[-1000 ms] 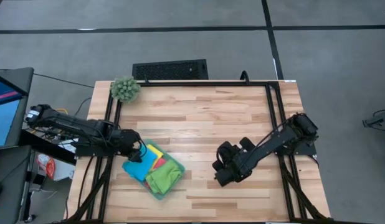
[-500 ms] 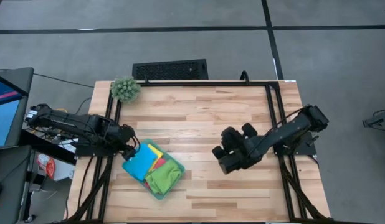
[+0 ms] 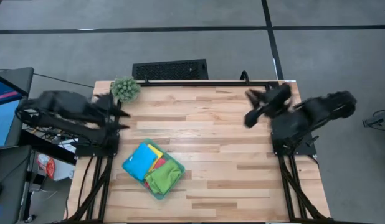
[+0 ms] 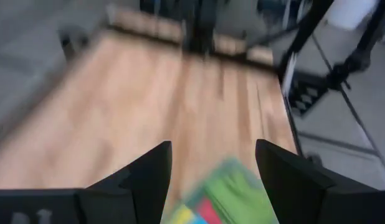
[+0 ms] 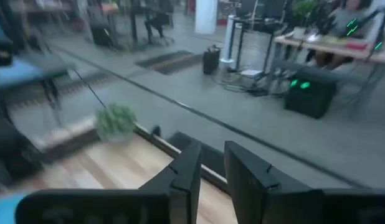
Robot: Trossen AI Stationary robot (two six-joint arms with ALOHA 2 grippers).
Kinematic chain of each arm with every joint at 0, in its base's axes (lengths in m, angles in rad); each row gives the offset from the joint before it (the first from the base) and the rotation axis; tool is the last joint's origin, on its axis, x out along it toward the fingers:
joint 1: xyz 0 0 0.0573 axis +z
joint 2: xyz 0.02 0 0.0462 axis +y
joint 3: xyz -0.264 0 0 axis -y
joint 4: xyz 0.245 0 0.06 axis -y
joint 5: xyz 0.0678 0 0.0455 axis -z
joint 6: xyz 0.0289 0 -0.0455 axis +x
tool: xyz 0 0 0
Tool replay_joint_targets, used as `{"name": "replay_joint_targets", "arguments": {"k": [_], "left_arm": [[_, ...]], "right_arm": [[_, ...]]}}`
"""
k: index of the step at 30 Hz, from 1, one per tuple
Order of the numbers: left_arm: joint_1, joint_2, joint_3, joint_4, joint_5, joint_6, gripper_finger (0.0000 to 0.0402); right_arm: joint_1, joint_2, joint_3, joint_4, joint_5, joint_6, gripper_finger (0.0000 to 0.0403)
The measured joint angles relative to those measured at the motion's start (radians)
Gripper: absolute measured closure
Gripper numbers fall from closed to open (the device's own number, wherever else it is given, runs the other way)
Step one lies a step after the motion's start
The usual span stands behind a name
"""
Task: Fold microfiber towels
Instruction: Return to Home Position
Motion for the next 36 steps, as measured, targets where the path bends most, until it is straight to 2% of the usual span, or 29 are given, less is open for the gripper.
{"name": "replay_joint_targets", "arguments": {"k": [4, 7, 10, 13, 16, 20, 23, 29, 33, 36], "left_arm": [[0.001, -0.010, 0.111, 0.065, -0.072, 0.157, 0.0178], [0.001, -0.029, 0.139, 0.096, -0.159, 0.166, 0.0178], [0.001, -0.091, 0.106, 0.070, -0.260, 0.103, 0.0178], [0.001, -0.204, 0.015, 0.074, -0.261, 0.005, 0.0178], [0.001, -0.322, -0.117, 0.174, -0.231, -0.055, 0.0178], [0.000, -0.463, -0.294, 0.291, -0.174, -0.102, 0.0178], [0.000, -0.547, -0.424, 0.307, -0.193, -0.190, 0.0178], [0.000, -0.697, -0.650, 0.336, -0.205, -0.268, 0.0178], [0.000, -0.699, -0.760, 0.333, -0.217, -0.324, 0.0178], [0.000, -0.692, -0.862, 0.510, -0.217, -0.321, 0.0178]], "right_arm": [[-0.006, -0.113, 0.012, 0.012, -0.025, 0.015, 0.0307], [-0.006, -0.180, 0.006, -0.012, -0.081, 0.092, 0.0307], [-0.024, -0.249, -0.023, -0.093, -0.050, 0.160, 0.0307], [-0.039, -0.341, -0.104, -0.157, -0.030, 0.273, 0.0307], [-0.029, -0.453, -0.225, -0.141, -0.028, 0.326, 0.0307], [0.001, -0.609, -0.414, -0.022, 0.002, 0.331, 0.0307], [0.028, -0.718, -0.572, 0.086, 0.020, 0.313, 0.0307], [0.069, -0.915, -0.903, 0.286, 0.036, 0.310, 0.0307], [0.104, -1.026, -1.133, 0.472, 0.043, 0.271, 0.0307], [0.135, -1.094, -1.298, 0.669, 0.034, 0.199, 0.0307]]}}
